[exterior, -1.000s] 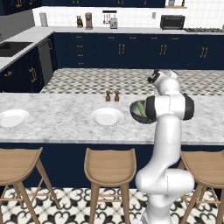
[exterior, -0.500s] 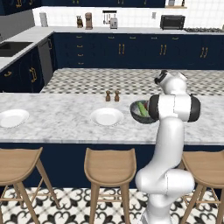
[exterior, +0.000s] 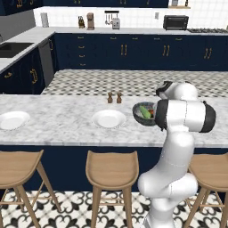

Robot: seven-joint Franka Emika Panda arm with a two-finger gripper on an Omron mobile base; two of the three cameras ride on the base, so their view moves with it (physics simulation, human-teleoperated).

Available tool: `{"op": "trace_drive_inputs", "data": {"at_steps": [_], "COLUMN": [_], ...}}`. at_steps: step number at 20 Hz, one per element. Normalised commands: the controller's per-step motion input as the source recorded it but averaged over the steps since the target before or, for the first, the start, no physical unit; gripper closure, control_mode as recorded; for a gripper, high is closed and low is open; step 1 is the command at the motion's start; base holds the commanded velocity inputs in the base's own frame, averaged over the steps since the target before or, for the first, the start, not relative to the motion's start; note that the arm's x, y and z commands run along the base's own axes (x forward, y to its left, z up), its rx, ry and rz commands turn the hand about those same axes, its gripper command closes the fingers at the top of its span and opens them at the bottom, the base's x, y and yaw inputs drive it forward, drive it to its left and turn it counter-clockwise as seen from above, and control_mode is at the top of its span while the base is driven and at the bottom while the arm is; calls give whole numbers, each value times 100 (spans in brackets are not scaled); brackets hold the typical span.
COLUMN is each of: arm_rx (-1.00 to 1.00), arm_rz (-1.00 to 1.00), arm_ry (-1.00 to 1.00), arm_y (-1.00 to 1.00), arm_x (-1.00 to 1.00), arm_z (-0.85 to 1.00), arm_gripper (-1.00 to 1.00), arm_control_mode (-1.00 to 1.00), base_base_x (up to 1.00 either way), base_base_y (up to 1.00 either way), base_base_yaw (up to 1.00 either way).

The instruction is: Pick the chicken drumstick and corn from their plates and place them in the bowl. Then put the bowl in the fridge.

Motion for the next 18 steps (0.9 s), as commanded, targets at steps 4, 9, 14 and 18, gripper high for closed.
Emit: {"op": "trace_drive_inputs", "data": {"at_steps": [4,9,14,18], "arm_rx": [1,14,35,26], "arm_rz": [-59,-38,-23,-24], "arm_ry": [12,6,12,19], "arm_y": [-3,-8,-21,-4], "arm_x": [-41,-23,-24,0], "arm_z": [39,46,30,0], "arm_gripper": [-100,-100,-100,-100], "arm_control_mode": [-100,-100,-100,-100], "base_base_x": [0,0,0,0], "base_base_y": [0,0,0,0], "base_base_yaw": [0,0,0,0]}}
